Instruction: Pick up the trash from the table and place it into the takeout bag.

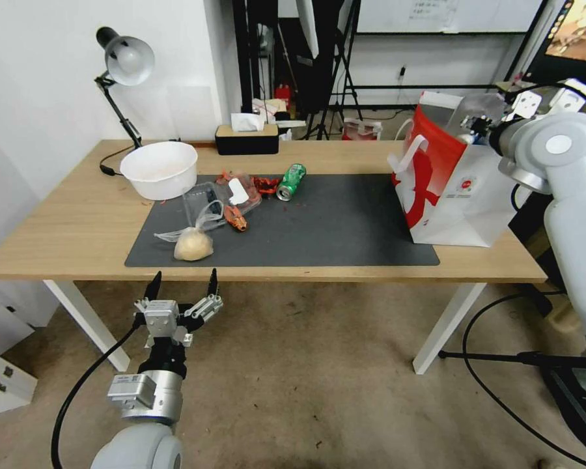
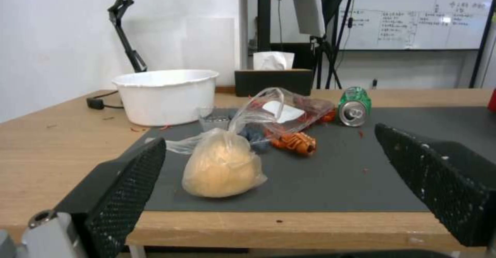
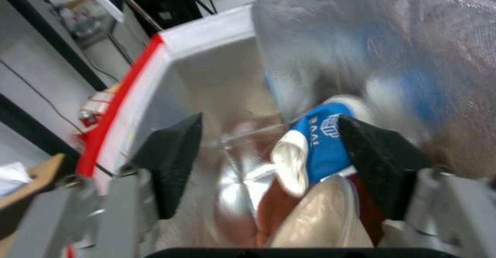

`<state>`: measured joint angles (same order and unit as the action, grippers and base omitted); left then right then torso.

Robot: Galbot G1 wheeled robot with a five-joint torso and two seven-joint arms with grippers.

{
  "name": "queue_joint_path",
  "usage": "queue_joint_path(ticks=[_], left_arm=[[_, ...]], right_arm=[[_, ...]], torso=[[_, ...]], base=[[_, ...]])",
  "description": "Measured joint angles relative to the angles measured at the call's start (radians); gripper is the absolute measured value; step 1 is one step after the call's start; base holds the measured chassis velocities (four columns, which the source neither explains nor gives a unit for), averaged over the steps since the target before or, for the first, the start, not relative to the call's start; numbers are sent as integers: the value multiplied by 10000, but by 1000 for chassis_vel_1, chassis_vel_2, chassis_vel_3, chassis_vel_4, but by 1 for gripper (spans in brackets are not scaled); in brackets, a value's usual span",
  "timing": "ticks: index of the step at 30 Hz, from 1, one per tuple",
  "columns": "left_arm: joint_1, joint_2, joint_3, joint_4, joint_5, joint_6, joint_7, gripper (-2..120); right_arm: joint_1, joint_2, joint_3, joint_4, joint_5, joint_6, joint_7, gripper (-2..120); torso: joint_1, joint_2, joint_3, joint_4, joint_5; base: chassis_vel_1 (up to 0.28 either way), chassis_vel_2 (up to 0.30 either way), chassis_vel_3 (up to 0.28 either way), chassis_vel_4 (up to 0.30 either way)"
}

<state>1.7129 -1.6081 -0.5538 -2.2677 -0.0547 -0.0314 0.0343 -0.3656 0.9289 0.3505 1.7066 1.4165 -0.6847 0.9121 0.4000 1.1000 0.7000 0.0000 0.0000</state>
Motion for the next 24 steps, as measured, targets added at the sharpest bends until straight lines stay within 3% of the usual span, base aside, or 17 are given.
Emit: queue_joint_path(ticks=[5,7,16,24], left_arm=[[-8,0,-4,2,0,0,1,100],[-14,0,-13,1,-2,1,2,100],[-14,0,-54,1,-2,5,3,100],[-58,1,-36,50,0,-2,43,100]], right_arm=[[-326,-17,94,551,-271,659,-697,86],[-900,-125,141,1418,-871,1399,-1649,96],[-2477,-510,463,3641,-2550,2781,-3393,100],[-5533,-372,201,5419,-6068,4721,-5146,100]], torso=[[0,0,-1,1,-2],[0,0,-2,0,1],[0,0,-2,0,-1],[-1,1,-3,-1,0]], base=[[0,0,0,0],[0,0,0,0],[0,0,0,0],[0,0,0,0]])
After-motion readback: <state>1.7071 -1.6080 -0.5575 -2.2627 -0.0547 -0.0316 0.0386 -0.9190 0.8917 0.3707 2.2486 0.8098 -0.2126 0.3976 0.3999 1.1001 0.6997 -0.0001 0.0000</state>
